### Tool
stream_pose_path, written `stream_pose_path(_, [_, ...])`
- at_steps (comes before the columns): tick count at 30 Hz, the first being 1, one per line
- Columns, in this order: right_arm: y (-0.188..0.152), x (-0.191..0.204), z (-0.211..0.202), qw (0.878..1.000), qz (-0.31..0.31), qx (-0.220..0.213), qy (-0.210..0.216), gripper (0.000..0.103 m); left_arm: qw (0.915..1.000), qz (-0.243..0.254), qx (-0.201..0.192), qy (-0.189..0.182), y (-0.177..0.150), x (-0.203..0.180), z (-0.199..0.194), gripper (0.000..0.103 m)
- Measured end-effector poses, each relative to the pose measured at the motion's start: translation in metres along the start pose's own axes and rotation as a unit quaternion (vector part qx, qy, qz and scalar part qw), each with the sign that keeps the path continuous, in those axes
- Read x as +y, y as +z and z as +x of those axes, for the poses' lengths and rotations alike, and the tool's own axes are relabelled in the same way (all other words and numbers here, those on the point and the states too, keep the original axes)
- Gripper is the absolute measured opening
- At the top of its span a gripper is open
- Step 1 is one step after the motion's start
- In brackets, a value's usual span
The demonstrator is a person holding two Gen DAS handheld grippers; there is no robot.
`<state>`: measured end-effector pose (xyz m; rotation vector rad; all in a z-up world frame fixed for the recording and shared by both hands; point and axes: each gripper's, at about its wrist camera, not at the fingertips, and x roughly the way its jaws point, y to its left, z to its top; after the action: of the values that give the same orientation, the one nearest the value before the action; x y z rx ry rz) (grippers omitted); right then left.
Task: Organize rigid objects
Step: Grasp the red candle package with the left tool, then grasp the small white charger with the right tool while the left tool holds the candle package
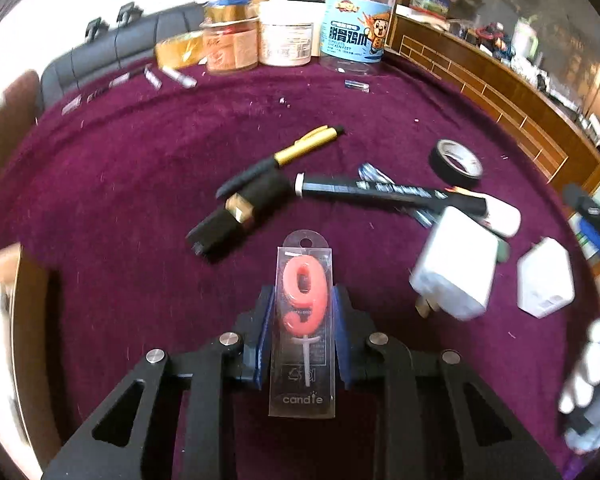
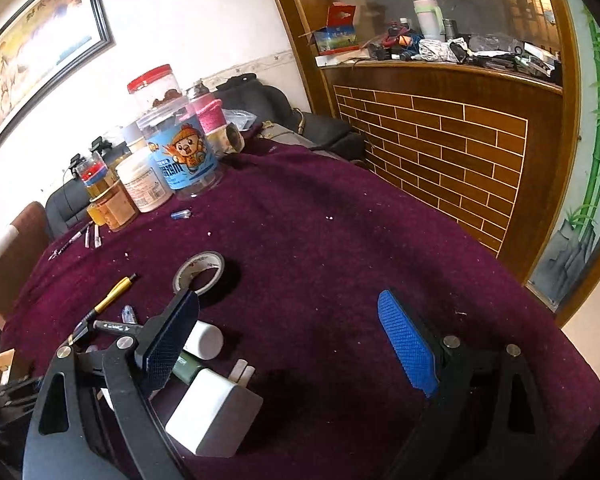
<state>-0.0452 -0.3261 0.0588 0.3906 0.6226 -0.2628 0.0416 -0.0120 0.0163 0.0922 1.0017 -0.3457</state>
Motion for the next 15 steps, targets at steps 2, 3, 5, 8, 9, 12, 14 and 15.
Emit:
stream_pose_path(2, [0.0,0.0,0.002,1.0,0.001,0.005,0.0,0.092,0.9999,-0.005,-0.01,0.0,-0.017,0.002,-0.019,0.023])
stream_pose_path(3, [0.0,0.0,0.003,1.0,0.001,0.005,-0.001,0.092,0.9998,-0.011,-0.017,-0.002,-0.025,0.002,-0.028,0.023])
stream_pose_path(5, [-0.001,-0.001,0.003,1.0,0.0,0.007,-0.002,0.092,0.9992,-0.029,-0.024,-0.012,-0.039,0.004,-0.041,0.023])
stream_pose_path(8, [-0.002,0.0,0.006,1.0,-0.004,0.013,-0.005,0.092,0.9989,-0.041,-0.016,-0.015,-0.052,0.003,-0.039,0.023])
stream_pose_path(9, [-0.003,0.001,0.007,1.0,-0.006,0.016,-0.007,0.092,0.9992,-0.039,-0.009,-0.009,-0.053,0.001,-0.032,0.023])
stream_pose_path(12, [-0.003,0.0,0.009,1.0,-0.006,0.018,-0.009,0.092,0.9992,-0.017,-0.032,0.019,-0.052,-0.011,-0.027,0.026])
stream_pose_path(14, [-0.004,-0.002,0.011,1.0,-0.002,0.024,-0.006,0.092,0.9992,-0.024,-0.031,0.008,-0.05,-0.01,-0.028,0.026])
stream_pose_path(15, [-0.004,-0.003,0.014,1.0,0.002,0.029,-0.004,0.092,0.9991,-0.029,-0.03,-0.002,-0.051,-0.009,-0.029,0.023])
